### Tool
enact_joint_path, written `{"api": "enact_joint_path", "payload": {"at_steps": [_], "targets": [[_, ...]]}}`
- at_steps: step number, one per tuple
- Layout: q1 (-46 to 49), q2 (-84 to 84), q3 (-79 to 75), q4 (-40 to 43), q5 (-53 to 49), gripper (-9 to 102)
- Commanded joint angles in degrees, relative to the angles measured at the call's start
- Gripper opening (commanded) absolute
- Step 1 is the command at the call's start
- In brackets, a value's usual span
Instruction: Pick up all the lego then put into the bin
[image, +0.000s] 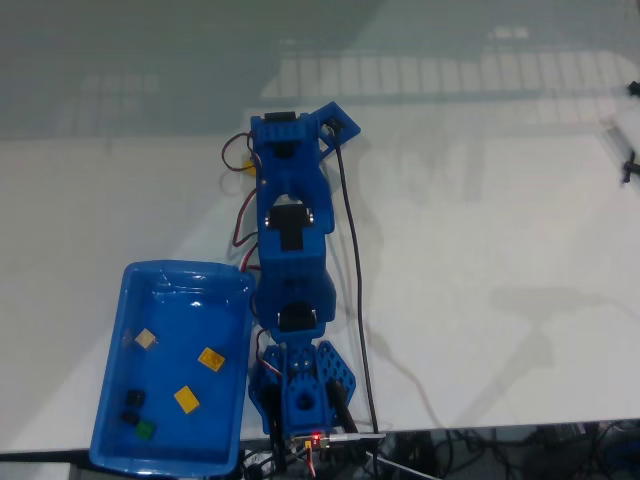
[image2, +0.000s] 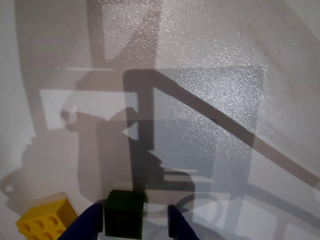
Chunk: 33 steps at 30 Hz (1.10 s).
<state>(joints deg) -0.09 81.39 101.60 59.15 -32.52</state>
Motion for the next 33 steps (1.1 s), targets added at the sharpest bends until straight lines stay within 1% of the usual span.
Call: {"api": "enact_joint_path", "payload": {"at_steps": [1,8,14,17,19,21,23,26,28,31,33], "targets": [[-0.70,0.18,-2.99,0.26,-0.62,15],[-0.97,-0.70,-3.34,0.26,-0.62,0],[-0.88,1.67,-3.25,0.00,0.09,0],[-1.58,9.49,-2.81,-0.35,1.58,0],[-4.22,17.67,-2.55,0.09,2.11,0],[-9.93,26.54,-1.93,2.11,0.62,0],[-17.67,36.04,-0.62,5.62,-0.53,0],[-34.37,48.87,3.25,13.89,-4.22,1],[-47.99,54.76,5.27,21.88,-6.59,2],[-66.01,59.15,8.00,30.67,-4.92,2],[-75.15,61.00,10.28,33.49,-3.25,2]]}}
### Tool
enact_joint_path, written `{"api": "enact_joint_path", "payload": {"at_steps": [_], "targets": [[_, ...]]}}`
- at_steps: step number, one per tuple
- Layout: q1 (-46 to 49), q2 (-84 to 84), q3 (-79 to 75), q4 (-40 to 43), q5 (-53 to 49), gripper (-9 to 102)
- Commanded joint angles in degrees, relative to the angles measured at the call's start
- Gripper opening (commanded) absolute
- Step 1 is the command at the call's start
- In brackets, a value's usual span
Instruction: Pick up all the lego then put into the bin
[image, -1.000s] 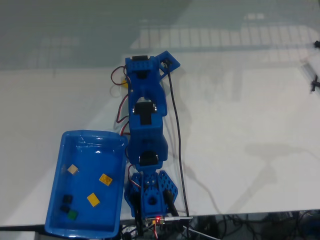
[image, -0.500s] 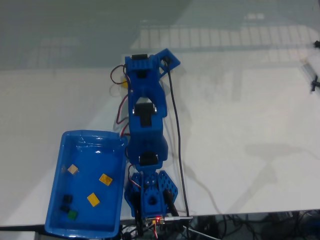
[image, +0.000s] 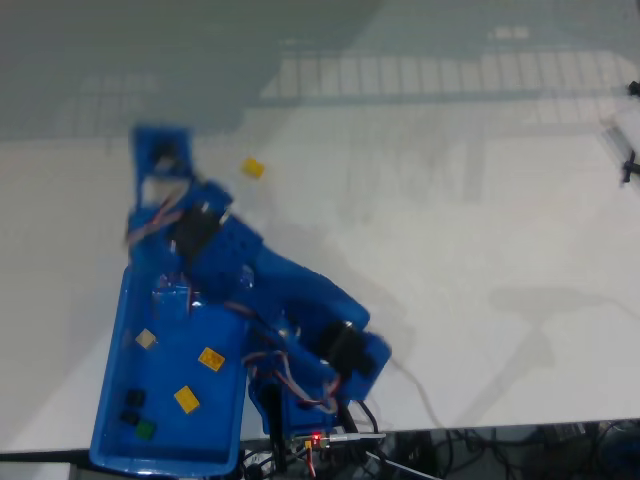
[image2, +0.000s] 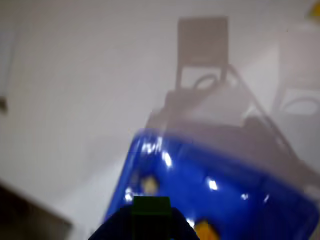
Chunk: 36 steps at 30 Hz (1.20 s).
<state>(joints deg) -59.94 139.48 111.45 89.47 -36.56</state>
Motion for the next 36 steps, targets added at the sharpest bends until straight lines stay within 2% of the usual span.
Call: {"api": "enact_joint_path", "payload": {"at_steps": [1,5,11,13,17,23,26,28,31,36], "targets": [[-18.63,3.34,1.41,3.87,1.49,2],[-26.37,3.96,3.69,5.71,3.08,2],[-29.27,4.04,6.94,7.29,1.41,3],[-29.27,4.04,7.73,7.29,1.14,7],[-28.30,4.04,7.91,7.03,0.53,24],[-23.29,3.69,6.77,6.68,-1.58,31],[-17.84,2.02,3.69,6.33,-1.76,31],[-10.72,0.09,-0.18,5.36,-0.97,31],[4.83,-5.54,-7.73,2.64,0.53,31],[30.59,-16.08,-12.39,-8.53,9.14,32]]}}
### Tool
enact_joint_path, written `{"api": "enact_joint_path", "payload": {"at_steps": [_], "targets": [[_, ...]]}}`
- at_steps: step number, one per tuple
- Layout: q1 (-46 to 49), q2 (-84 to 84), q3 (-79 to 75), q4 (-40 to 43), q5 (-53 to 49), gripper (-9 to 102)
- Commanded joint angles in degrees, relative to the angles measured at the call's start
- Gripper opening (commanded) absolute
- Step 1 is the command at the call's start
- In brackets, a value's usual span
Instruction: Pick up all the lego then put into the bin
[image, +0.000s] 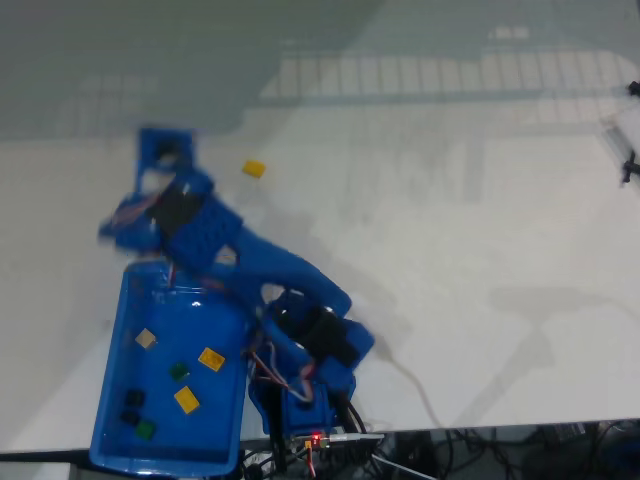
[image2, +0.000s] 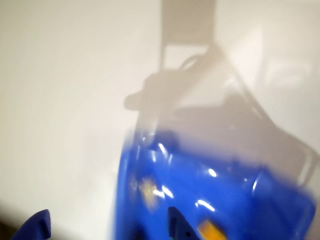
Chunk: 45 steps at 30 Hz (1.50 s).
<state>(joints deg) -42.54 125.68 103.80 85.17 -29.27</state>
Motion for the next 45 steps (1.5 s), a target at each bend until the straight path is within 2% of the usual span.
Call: {"api": "enact_joint_path", "payload": {"at_steps": [1,6,13,16,25,45], "targets": [[16.35,-4.22,-4.75,-5.01,1.32,32],[27.07,-14.50,-3.87,-13.89,-0.09,33],[33.57,-29.79,-5.45,-23.55,1.49,33],[34.89,-34.98,-6.77,-25.14,2.11,33],[34.54,-45.88,-17.23,-20.21,-1.23,33],[35.42,-55.20,-26.63,-11.78,-6.59,31]]}}
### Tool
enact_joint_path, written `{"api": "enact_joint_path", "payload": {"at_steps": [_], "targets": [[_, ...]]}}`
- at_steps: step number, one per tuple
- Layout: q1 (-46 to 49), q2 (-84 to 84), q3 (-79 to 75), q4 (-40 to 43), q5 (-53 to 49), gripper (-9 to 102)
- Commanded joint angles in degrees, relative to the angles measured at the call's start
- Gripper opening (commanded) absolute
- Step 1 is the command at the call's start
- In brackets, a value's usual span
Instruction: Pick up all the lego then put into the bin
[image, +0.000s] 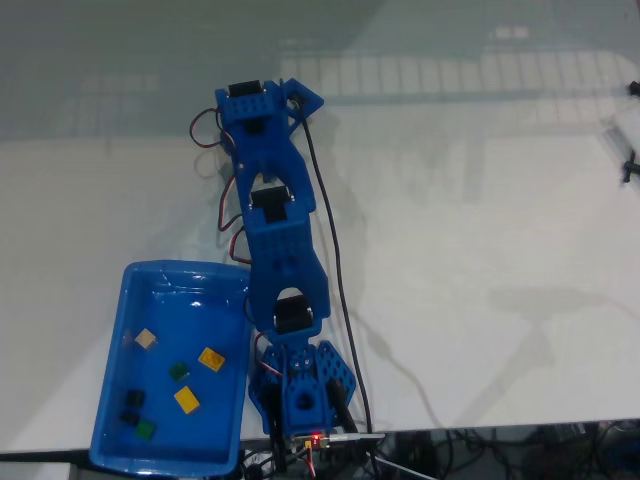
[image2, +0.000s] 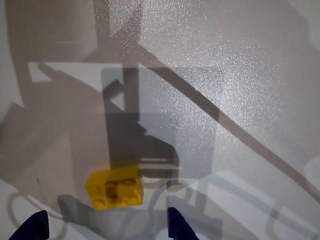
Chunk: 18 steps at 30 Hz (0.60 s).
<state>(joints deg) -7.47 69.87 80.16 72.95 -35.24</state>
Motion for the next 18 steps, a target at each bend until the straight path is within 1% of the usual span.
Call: {"api": "enact_joint_path", "payload": {"at_steps": [1,18], "targets": [[0.44,0.62,-2.99,0.70,-0.97,31],[0.79,-3.96,-7.91,2.02,-3.08,30]]}}
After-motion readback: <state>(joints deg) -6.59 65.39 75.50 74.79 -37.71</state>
